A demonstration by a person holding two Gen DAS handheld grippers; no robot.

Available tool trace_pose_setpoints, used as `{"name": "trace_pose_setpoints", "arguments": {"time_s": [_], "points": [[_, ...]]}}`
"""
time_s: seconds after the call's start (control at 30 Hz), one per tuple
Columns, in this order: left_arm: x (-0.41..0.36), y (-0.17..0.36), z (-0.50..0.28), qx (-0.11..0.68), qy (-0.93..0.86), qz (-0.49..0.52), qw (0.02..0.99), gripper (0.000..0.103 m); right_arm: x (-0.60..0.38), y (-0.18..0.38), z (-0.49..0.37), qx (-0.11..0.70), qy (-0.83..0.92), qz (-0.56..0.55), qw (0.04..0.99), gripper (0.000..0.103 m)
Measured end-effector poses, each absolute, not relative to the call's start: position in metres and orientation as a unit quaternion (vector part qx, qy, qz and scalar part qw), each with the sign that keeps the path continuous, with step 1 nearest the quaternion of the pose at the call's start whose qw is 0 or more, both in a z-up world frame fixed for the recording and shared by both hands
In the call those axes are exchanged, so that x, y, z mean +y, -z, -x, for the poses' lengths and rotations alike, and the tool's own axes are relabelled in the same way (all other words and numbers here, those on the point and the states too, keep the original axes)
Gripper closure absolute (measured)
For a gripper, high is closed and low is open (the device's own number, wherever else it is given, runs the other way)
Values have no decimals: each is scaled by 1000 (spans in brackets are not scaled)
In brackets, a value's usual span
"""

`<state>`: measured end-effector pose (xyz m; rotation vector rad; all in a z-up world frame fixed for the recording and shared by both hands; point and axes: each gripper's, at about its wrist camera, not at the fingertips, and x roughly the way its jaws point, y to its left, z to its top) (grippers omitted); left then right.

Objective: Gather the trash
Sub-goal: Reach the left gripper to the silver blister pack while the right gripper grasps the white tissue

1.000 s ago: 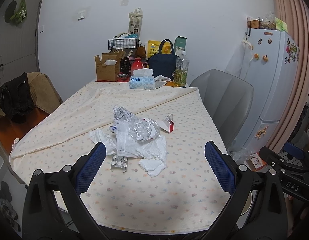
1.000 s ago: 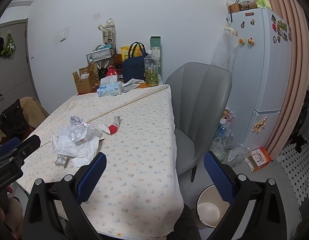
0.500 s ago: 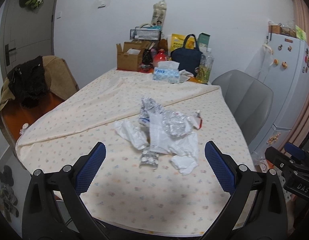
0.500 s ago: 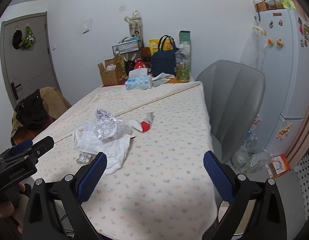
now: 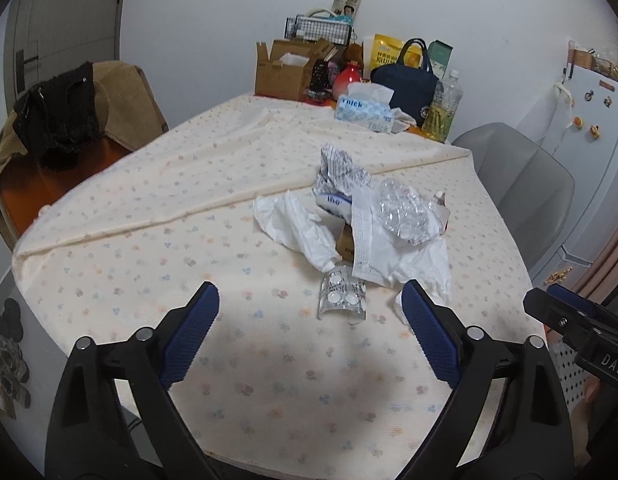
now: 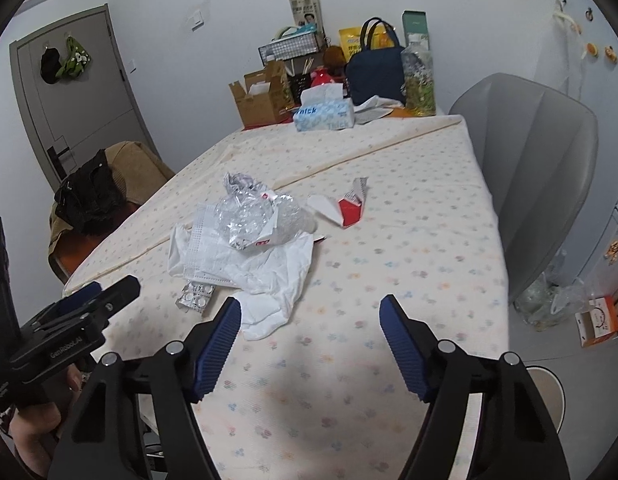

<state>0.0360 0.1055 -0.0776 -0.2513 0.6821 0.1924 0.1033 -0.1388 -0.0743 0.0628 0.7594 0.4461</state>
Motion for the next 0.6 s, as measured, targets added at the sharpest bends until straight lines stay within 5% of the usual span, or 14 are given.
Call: {"name": "trace_pose_setpoints", "arguments": {"time_s": [0.23,0.6], "points": [[99,103,-57,363,-73,132,919,30,-133,92,-115,390,-223,-26,893,47],[97,128,-90,394,-63,141,906,44,-136,109,-128,411,-220,-28,884,50]]}}
